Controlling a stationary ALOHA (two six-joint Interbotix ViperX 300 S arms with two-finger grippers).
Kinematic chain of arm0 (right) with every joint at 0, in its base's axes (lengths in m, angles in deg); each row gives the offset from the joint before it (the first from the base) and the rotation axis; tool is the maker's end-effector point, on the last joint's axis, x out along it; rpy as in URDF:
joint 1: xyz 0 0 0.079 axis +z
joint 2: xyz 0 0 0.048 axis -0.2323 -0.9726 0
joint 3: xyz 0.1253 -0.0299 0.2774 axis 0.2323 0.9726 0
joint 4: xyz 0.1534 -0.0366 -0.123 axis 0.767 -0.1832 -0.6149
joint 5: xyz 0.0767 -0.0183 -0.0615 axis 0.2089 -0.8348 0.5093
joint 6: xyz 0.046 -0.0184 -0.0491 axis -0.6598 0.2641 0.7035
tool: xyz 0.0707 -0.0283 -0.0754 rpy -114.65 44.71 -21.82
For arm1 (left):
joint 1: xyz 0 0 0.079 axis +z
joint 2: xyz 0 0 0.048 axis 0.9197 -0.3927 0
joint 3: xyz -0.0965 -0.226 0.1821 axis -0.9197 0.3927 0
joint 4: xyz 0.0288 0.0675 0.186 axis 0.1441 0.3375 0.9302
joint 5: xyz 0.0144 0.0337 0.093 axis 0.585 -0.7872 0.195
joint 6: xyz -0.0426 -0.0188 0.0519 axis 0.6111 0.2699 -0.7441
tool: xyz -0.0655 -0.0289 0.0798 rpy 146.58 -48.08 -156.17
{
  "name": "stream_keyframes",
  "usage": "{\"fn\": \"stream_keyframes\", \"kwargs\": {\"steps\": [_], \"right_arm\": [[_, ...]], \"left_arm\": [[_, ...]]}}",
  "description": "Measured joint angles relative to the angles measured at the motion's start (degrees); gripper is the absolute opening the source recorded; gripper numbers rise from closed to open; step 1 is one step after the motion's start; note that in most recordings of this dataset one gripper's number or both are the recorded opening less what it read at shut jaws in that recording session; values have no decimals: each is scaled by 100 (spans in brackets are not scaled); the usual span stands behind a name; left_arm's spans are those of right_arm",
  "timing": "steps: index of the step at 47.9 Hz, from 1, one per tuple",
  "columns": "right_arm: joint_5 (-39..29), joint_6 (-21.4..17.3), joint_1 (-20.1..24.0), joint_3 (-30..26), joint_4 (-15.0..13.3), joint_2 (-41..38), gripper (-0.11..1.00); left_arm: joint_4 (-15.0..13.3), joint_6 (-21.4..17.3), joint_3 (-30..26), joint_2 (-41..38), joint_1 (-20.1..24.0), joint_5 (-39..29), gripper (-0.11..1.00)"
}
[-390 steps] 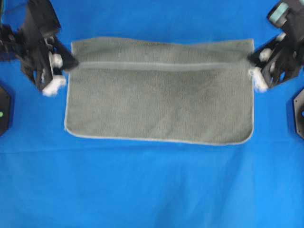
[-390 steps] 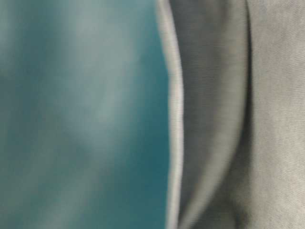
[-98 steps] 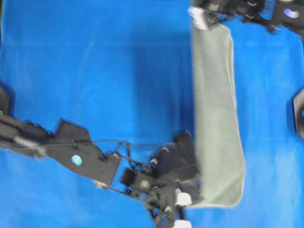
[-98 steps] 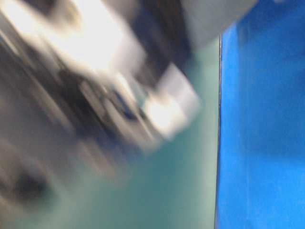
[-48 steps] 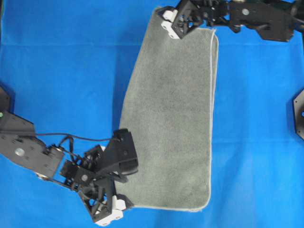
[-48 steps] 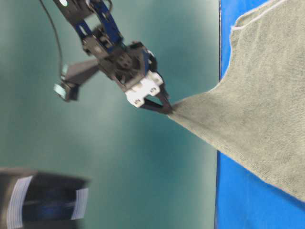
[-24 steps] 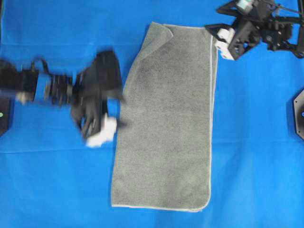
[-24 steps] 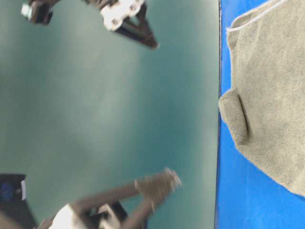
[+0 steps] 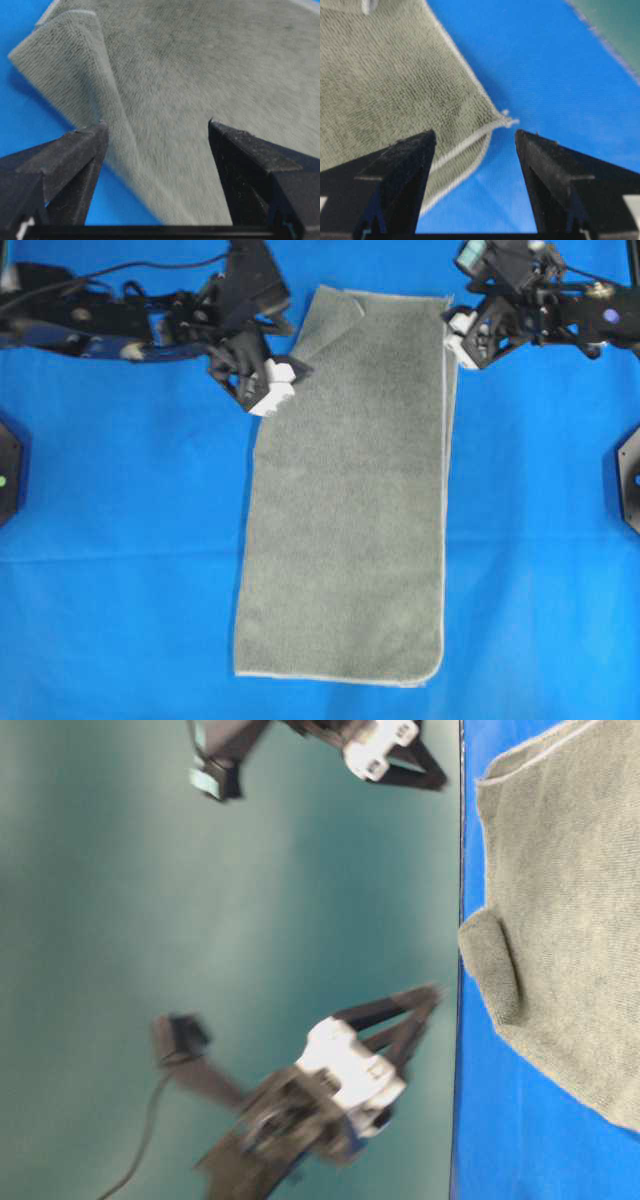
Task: Fold a large towel.
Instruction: 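Regrasp the towel's far short edge with both grippers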
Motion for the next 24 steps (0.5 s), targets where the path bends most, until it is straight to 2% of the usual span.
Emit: {"fn": "stream_keyframes", "kwargs": {"steps": [12,19,22,24], "right_arm": [[264,0,-404,-378,-53,-1020,64],[387,0,-466,-510,-70,-1292,64],[431,9,-475,-536,-79,-1327,61],[448,9,-466,-545,-79,-1345,55]], "left_arm": [[0,0,-615,-1090,185,360,76],[9,-9,-853,-1345,439,448,76],[0,-9,-914,-1380,545,483,74],[0,0,-940,-1389,606,492,72]]}}
